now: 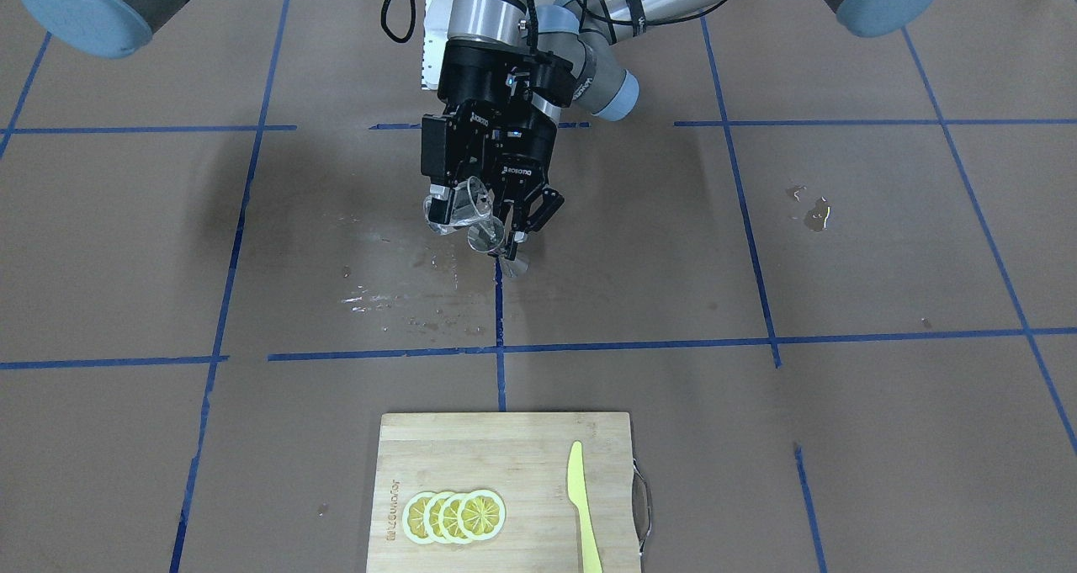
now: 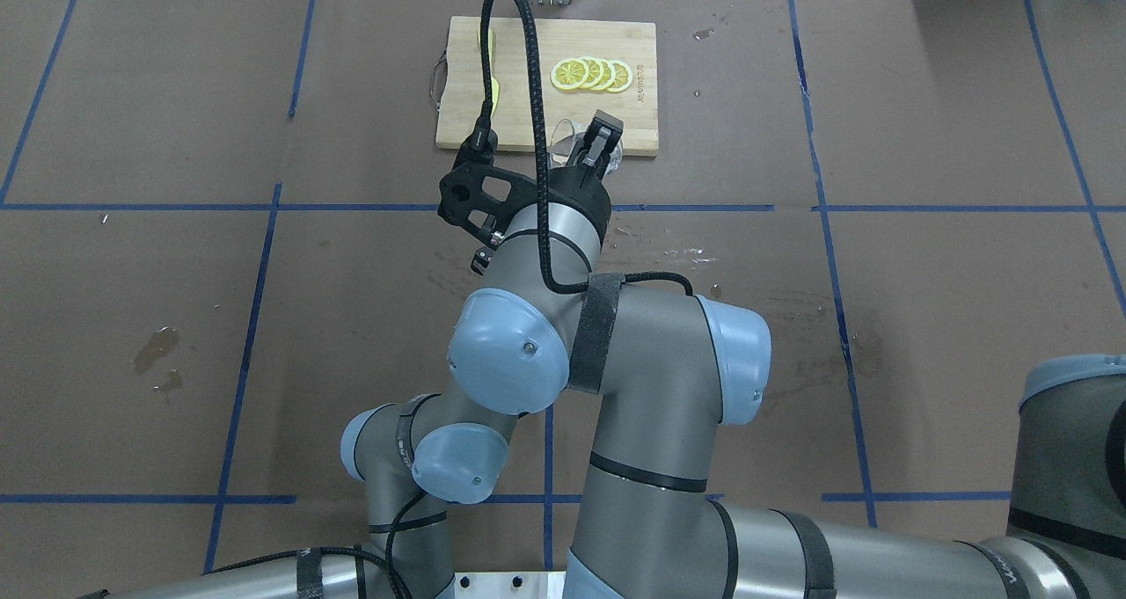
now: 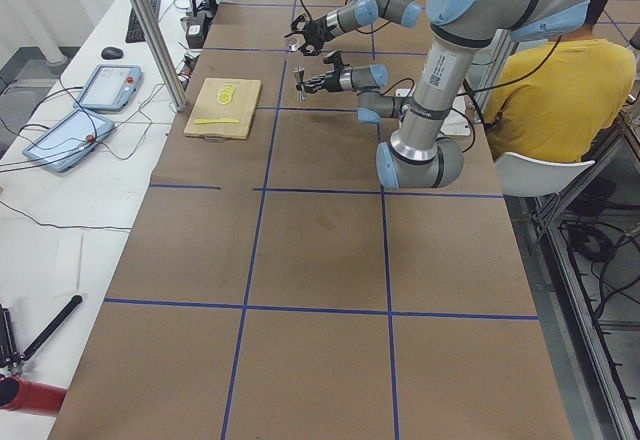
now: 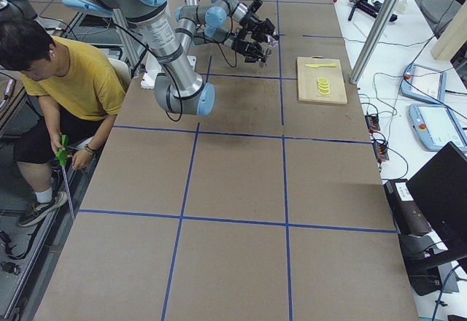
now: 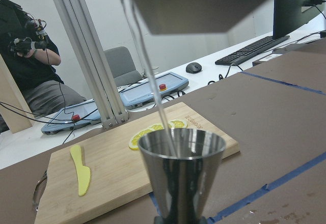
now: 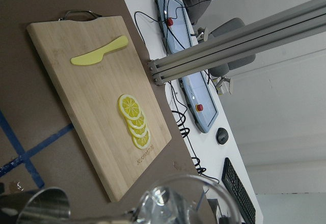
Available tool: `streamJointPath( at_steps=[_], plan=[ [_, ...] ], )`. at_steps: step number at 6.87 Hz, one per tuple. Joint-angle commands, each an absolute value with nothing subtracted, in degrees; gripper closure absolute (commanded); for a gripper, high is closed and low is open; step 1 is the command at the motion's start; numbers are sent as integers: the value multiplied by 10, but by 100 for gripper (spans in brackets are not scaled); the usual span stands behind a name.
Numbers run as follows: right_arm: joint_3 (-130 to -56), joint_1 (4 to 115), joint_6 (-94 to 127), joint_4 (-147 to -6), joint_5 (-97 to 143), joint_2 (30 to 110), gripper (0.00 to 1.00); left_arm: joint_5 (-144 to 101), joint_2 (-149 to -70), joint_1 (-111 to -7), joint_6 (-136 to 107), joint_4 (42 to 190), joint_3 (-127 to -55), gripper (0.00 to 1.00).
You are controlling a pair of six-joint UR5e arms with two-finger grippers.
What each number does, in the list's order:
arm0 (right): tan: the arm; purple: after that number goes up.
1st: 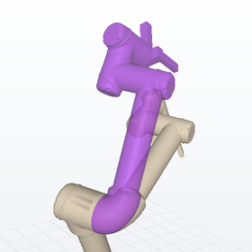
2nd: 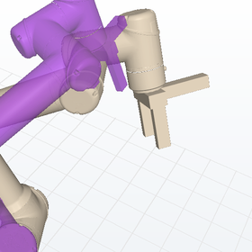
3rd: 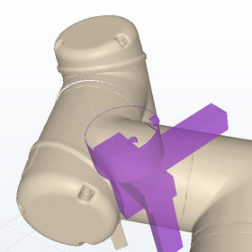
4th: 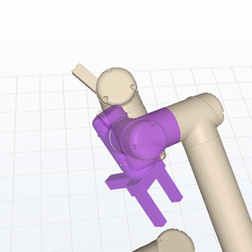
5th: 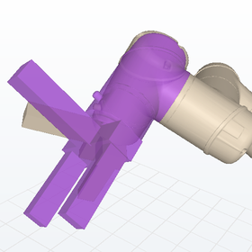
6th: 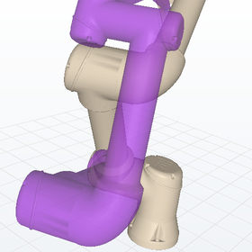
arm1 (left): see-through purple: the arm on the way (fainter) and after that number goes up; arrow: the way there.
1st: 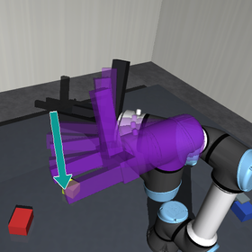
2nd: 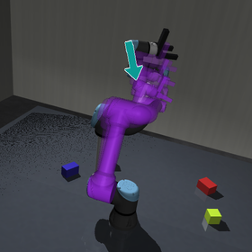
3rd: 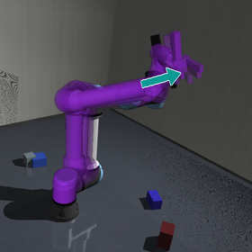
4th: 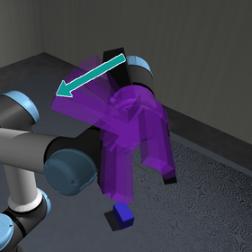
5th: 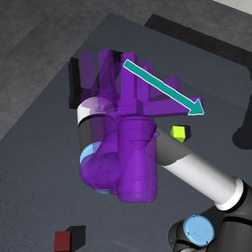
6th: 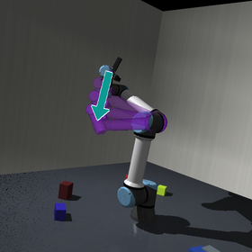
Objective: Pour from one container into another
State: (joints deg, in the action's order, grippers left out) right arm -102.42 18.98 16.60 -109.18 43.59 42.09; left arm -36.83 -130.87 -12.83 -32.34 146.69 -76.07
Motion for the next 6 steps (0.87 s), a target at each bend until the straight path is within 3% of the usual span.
streamJointPath(
  at_steps=[1,6],
  plan=[
    [-1024,190,146,-1092,436,419,81,-368,-1309,-128,-323,1467,-761,100],
    [-1027,191,102,-1108,434,417,81,-369,-1309,-128,-324,1467,-760,100]
  ],
)
